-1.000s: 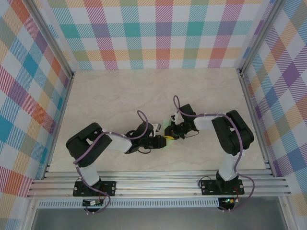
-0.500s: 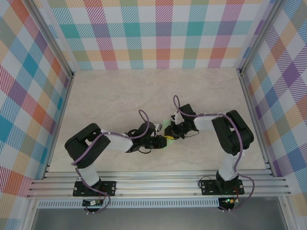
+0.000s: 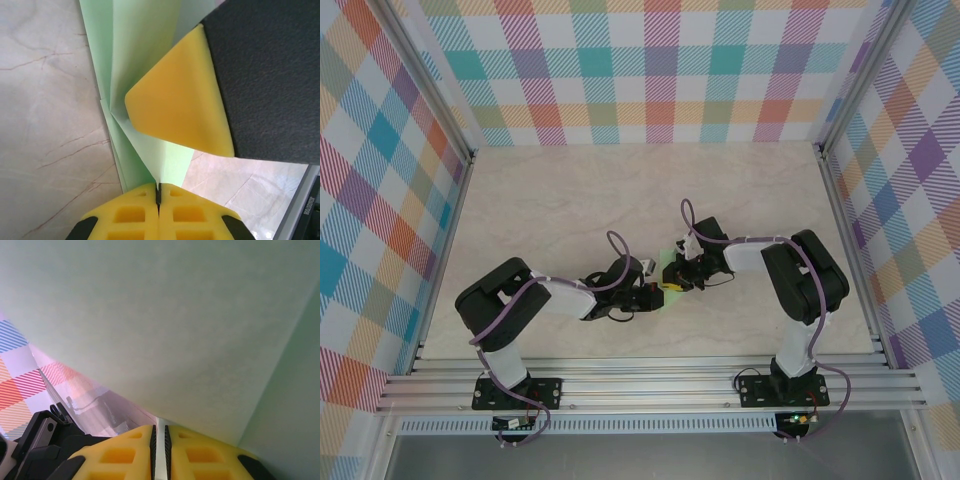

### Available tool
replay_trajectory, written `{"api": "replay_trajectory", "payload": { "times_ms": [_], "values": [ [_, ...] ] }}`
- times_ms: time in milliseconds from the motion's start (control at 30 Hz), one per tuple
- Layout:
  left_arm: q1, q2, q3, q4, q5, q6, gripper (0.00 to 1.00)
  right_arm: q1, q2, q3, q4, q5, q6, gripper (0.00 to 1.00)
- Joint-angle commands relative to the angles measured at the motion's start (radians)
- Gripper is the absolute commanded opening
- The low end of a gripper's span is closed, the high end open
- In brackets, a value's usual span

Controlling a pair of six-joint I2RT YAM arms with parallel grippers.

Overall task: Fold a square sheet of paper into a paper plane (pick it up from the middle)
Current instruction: Fourth fold the wing at the center of the table.

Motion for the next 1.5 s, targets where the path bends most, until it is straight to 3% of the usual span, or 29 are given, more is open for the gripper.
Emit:
{"api": "replay_trajectory", "payload": {
  "times_ms": [0,467,767,933,1467],
  "values": [
    [0.011,-0.001,-0.044,-0.008,0.028,-0.026,0.0,0.001,0.027,0.01,-0.007,0.04,-0.002,0.16],
    [0.004,-0.059,-0.046,-0.09,0.012,0.0,0.15,0.001,0.03,0.008,-0.007,0.053,-0.001,0.16],
    [0.002,-0.068,-0.054,-0.129,-0.037,-0.014,0.01,0.0,0.036,0.008,-0.015,0.059,-0.004,0.16],
    [0.002,-0.076,-0.077,-0.128,-0.062,-0.06,0.0,0.001,0.037,0.011,-0.017,0.059,-0.004,0.16],
    [0.0,-0.22,-0.099,-0.212,-0.044,-0.046,0.16,0.001,0.039,0.014,-0.022,0.067,-0.002,0.15]
  ]
}}
